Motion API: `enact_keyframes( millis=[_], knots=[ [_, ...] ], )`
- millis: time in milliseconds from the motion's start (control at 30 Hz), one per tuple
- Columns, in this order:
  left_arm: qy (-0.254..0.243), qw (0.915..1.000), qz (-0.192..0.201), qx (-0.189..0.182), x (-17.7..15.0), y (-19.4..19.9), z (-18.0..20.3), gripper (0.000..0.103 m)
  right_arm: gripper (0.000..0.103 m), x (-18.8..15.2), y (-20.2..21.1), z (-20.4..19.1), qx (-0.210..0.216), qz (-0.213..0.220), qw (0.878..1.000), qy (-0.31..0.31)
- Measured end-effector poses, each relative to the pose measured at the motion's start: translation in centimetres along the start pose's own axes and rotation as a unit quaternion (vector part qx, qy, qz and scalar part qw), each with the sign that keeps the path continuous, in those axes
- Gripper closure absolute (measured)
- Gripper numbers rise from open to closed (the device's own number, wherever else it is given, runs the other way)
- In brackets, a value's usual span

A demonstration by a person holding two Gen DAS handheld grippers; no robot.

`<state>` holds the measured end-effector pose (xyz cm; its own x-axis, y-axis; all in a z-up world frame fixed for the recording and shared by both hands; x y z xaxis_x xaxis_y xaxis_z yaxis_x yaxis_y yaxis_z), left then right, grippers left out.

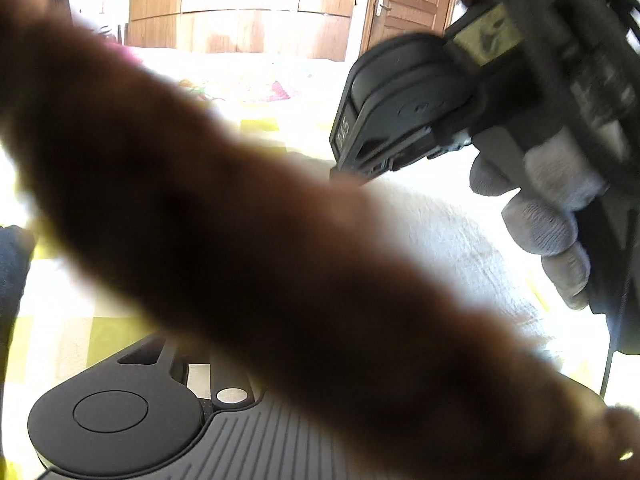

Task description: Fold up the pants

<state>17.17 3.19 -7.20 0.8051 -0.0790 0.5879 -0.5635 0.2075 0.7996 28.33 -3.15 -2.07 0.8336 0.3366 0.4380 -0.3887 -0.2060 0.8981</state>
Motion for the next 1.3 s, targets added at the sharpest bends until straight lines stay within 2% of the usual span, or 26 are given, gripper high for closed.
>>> enact_keyframes(
  millis=[67,133,200,333,467,533,667,733,767,800,867,1000,1067,1167,1233,1300],
  knots=[
    [-0.001,1.0000,-0.001,0.001,-0.1,0.0,0.2,0.065,0.079,0.3,-0.1,-0.9,0.004,-0.011,1.000,0.003],
    [-0.004,1.0000,0.002,0.001,-0.1,0.2,0.4,0.065,0.061,0.5,-0.6,-1.8,-0.005,-0.011,1.000,0.015],
    [-0.006,1.0000,0.006,-0.002,0.0,0.4,0.4,0.065,0.054,0.4,-1.5,-2.3,-0.027,-0.025,0.999,0.027],
    [-0.006,0.9999,0.008,-0.010,-0.1,0.4,0.3,0.066,0.054,-0.2,-2.8,-1.6,-0.037,-0.051,0.998,0.012],
    [-0.002,0.9997,0.014,-0.020,0.1,0.6,0.1,0.067,0.054,0.0,-1.0,-0.8,-0.006,-0.049,0.998,-0.026],
    [-0.007,0.9996,0.018,-0.020,0.0,0.8,0.2,0.067,0.053,0.2,-0.1,-1.4,-0.007,-0.038,0.999,-0.016],
    [-0.013,0.9995,0.019,-0.022,-0.1,1.0,0.5,0.067,0.052,0.0,-2.1,-2.5,-0.014,-0.071,0.997,0.006],
    [-0.013,0.9995,0.018,-0.023,-0.1,1.0,0.6,0.067,0.053,-0.3,-3.0,-2.2,-0.020,-0.077,0.997,0.002],
    [-0.014,0.9995,0.018,-0.022,-0.1,1.0,0.6,0.067,0.058,-0.3,-3.1,-1.8,-0.019,-0.073,0.997,-0.004],
    [-0.013,0.9995,0.018,-0.022,0.2,0.7,0.2,0.067,0.077,-0.4,-3.0,-1.6,-0.014,-0.070,0.997,-0.011],
    [-0.010,0.9995,0.020,-0.024,0.3,0.8,0.0,0.067,0.082,-0.2,-1.6,-1.2,-0.012,-0.052,0.998,-0.023],
    [-0.006,0.9990,0.033,-0.030,0.3,1.6,-0.1,0.068,0.083,0.4,2.4,-1.8,0.012,-0.007,1.000,-0.025],
    [-0.007,0.9990,0.033,-0.030,0.0,1.9,0.1,0.067,0.083,0.6,3.0,-2.8,0.027,0.003,0.999,-0.020],
    [-0.003,0.9996,0.017,-0.022,-0.6,1.5,-0.2,0.067,0.083,0.3,0.3,-4.5,0.039,-0.017,0.999,-0.008],
    [0.008,0.9998,-0.001,-0.018,-1.0,1.0,-0.8,0.068,0.082,-0.6,-3.5,-5.5,0.043,-0.060,0.997,0.011],
    [0.010,0.9997,-0.023,-0.002,-1.8,0.4,-1.4,0.070,0.080,-1.0,-4.7,-5.8,0.050,-0.051,0.997,0.006]
  ],
)
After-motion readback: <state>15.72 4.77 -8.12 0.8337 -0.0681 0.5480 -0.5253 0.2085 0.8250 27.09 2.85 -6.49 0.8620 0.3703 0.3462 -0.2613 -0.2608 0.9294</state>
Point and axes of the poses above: each gripper's, at about its wrist camera, not at the fingertips, and y roughly against the way its jaws point, z to its right, x to its top, the point moved 9 cm from there along -y, roughly the way its jaws point, and after that the axes turned 12 degrees about -z, right-handed, at the moved point
